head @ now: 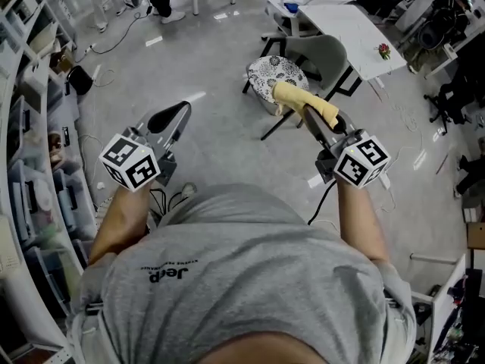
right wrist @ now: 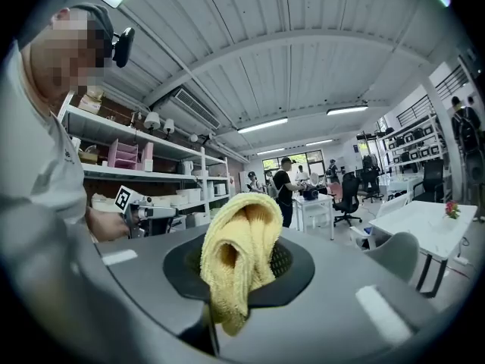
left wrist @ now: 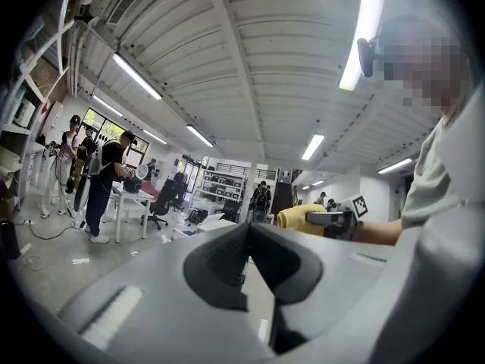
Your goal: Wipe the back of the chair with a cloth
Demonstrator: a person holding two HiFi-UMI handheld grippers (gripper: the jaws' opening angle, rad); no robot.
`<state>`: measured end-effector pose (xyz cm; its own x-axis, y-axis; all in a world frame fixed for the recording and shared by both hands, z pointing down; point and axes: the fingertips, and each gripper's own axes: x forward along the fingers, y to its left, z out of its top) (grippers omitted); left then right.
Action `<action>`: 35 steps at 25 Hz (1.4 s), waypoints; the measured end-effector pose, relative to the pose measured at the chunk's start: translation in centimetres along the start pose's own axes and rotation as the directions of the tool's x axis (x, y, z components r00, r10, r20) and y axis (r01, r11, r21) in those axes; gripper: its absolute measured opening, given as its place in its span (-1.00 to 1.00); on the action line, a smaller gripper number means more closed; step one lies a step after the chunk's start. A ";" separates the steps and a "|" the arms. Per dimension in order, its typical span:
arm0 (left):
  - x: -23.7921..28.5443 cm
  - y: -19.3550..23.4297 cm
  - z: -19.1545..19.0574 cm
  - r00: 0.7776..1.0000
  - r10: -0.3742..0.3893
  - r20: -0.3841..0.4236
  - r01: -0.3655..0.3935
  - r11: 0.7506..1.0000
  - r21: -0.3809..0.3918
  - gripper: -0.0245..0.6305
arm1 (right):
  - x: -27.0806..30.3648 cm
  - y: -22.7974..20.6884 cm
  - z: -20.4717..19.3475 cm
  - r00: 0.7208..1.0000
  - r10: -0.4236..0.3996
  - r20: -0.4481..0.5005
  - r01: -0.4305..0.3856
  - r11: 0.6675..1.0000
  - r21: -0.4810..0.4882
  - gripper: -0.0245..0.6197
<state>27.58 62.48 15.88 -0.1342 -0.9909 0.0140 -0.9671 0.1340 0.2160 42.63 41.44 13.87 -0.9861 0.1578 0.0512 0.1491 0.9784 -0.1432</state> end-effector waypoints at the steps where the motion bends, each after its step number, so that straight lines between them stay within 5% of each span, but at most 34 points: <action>1: 0.3 0.7 0.0 1.000 0.001 -0.002 -0.001 1.000 -0.003 -0.75 | 0.7 -0.3 -0.1 1.000 0.000 -0.002 0.000 1.000 0.004 -0.76; 8: 5.0 8.5 -0.2 0.999 -0.052 -0.012 0.052 0.998 -0.029 -0.75 | 7.6 -3.9 -0.4 0.999 -0.040 -0.018 0.040 0.999 0.009 -0.76; 23: 21.2 36.8 7.4 0.961 -0.270 -0.068 0.269 0.963 -0.011 -0.75 | 34.4 -15.7 3.5 0.977 -0.214 0.001 0.214 0.975 0.055 -0.76; 35: 31.2 45.4 7.1 0.955 -0.280 -0.098 0.275 0.959 -0.066 -0.75 | 42.9 -27.1 3.9 0.970 -0.236 -0.060 0.241 0.966 0.091 -0.76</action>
<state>-22.03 37.79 19.16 0.1641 -0.9852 0.0490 -0.9503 -0.1446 0.2758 -4.00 21.16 16.06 -0.9872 -0.0700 0.1430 -0.1002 0.9712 -0.2162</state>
